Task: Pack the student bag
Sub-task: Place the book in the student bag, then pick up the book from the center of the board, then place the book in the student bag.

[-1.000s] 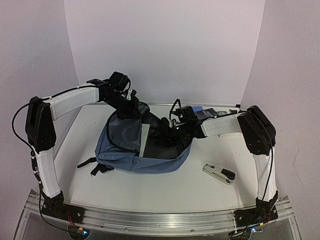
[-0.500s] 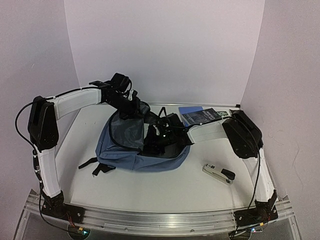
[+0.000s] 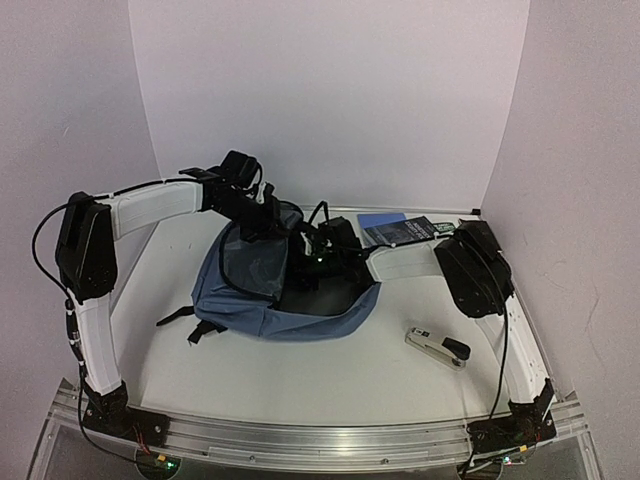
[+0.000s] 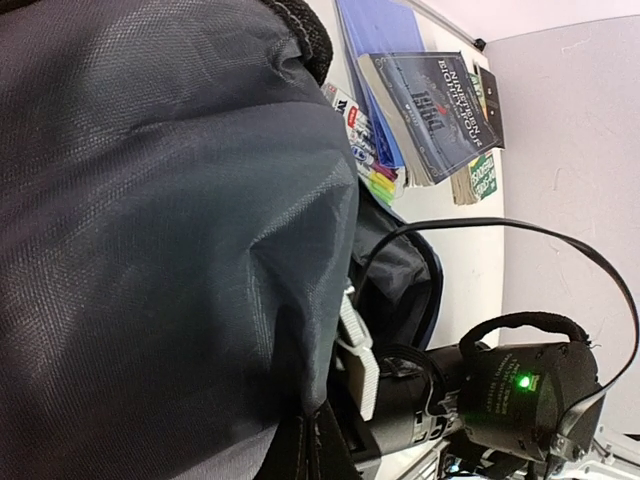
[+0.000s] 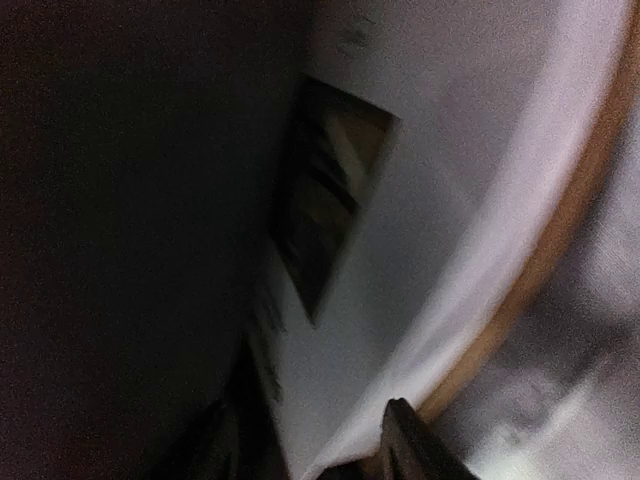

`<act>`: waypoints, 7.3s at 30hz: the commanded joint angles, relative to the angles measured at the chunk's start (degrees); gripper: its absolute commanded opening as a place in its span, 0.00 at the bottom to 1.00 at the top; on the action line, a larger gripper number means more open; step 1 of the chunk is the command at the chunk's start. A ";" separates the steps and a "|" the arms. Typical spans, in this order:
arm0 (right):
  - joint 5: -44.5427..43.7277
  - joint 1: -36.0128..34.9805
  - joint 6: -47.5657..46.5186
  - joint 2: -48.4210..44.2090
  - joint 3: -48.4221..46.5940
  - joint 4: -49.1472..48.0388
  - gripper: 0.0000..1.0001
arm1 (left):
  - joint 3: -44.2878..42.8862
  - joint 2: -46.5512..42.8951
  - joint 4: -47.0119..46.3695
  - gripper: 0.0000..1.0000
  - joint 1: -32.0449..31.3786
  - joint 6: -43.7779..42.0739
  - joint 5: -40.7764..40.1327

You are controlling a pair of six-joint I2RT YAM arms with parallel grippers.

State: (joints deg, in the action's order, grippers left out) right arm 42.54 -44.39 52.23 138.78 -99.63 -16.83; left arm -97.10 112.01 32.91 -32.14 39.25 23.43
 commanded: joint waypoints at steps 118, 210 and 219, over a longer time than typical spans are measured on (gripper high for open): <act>-5.21 37.08 -1.09 -22.28 15.79 25.62 0.00 | -3.08 -2.25 15.30 0.41 2.61 -4.70 -10.33; 8.37 5.77 -9.54 -14.02 7.04 12.97 0.00 | -30.88 11.50 48.15 0.00 -10.91 -5.03 -46.32; 7.91 3.71 -10.65 -19.40 7.50 11.64 0.00 | -32.67 12.13 48.39 0.00 -9.30 -4.72 -46.17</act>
State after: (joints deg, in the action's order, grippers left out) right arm 48.22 -39.62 43.97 126.22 -91.28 2.07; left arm -127.68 128.14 77.03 -42.41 33.52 -22.44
